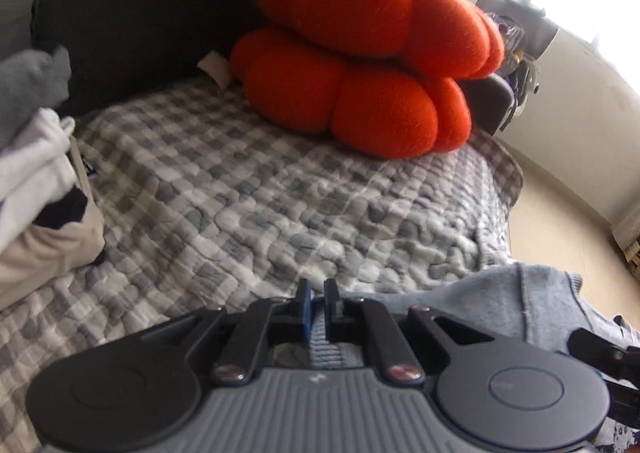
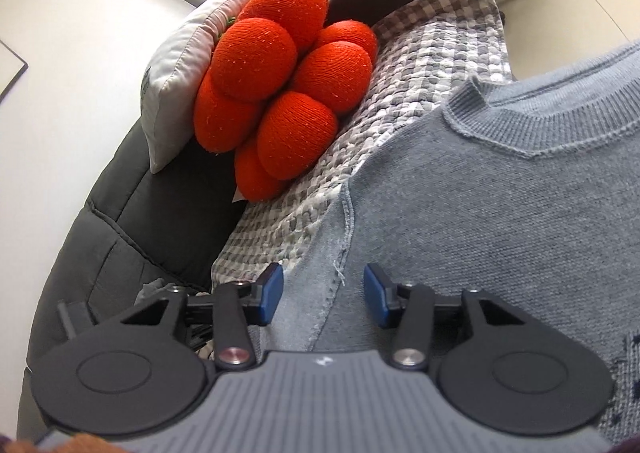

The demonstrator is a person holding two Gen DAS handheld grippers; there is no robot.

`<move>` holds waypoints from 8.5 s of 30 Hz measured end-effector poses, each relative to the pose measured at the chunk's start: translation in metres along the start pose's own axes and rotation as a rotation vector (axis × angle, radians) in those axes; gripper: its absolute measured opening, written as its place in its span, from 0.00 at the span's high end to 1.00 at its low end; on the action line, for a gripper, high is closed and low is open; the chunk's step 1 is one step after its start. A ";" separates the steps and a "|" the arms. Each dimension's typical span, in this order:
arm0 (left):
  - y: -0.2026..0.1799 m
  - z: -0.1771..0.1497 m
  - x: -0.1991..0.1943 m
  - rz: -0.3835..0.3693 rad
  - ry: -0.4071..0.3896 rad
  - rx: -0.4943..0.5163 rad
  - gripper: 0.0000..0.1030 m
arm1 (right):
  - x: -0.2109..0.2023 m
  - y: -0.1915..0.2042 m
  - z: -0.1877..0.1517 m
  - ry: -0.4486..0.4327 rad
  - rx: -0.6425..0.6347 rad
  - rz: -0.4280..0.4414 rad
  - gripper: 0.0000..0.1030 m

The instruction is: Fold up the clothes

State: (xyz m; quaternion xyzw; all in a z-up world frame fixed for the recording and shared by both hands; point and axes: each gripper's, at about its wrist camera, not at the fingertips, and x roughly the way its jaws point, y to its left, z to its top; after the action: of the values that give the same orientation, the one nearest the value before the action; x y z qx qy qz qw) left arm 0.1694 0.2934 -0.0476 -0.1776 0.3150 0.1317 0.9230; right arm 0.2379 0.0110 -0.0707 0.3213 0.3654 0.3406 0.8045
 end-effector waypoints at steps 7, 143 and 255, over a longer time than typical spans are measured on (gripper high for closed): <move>-0.022 -0.027 -0.014 -0.129 0.014 -0.040 0.93 | 0.001 0.007 0.000 -0.015 -0.045 -0.054 0.51; 0.023 -0.221 -0.230 -0.405 0.151 0.876 0.43 | -0.377 -0.026 -0.195 0.197 -0.582 -0.643 0.36; -0.178 -0.121 -0.085 -0.335 0.202 0.126 0.22 | -0.215 -0.053 -0.003 -0.329 -0.114 -0.556 0.89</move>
State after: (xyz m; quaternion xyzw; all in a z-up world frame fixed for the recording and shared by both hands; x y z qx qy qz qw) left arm 0.1029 0.0716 -0.0400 -0.1819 0.3793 -0.0621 0.9051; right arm 0.1447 -0.1863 -0.0333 0.2147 0.2845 0.0714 0.9316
